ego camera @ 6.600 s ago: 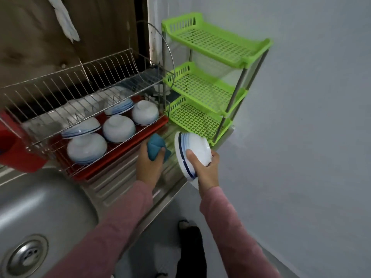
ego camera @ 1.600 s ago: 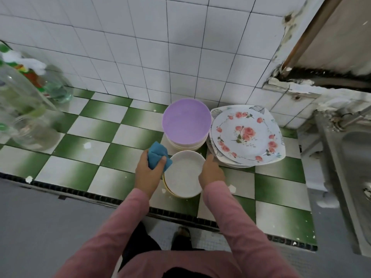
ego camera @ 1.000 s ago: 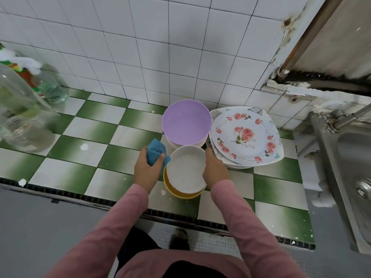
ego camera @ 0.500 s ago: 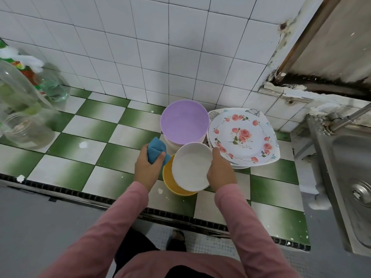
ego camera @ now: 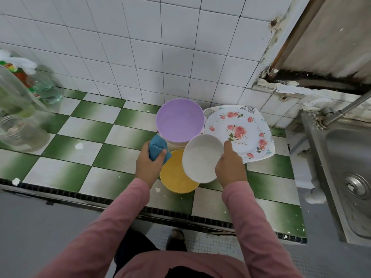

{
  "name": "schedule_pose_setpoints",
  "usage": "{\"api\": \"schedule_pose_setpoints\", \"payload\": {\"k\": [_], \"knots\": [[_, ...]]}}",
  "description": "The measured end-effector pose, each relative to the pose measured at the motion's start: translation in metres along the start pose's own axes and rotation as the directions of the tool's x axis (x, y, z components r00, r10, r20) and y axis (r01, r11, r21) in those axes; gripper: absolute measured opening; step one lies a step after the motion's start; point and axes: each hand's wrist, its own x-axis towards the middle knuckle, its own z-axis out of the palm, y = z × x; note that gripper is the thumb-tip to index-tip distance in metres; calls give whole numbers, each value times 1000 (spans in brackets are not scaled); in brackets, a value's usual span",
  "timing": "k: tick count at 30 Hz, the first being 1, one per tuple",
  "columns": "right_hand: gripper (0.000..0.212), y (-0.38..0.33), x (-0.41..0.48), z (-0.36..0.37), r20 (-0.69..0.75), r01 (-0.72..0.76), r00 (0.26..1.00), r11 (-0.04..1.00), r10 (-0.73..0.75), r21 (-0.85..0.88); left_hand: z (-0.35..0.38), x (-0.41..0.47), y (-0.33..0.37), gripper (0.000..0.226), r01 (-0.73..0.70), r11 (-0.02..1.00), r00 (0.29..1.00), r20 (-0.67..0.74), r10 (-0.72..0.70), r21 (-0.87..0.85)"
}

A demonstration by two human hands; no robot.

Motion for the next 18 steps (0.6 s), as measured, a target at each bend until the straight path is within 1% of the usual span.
{"api": "schedule_pose_setpoints", "payload": {"k": [7, 18], "knots": [[43, 1, -2, -5, -72, 6, 997, 1000, -4, 30, 7, 2, 0, 24, -10, 1000, 1000, 30, 10, -5], [35, 0, -9, 0, -135, 0, 991, 995, 14, 99, 10, 4, -1, 24, -16, 1000, 999, 50, 17, -18]]}}
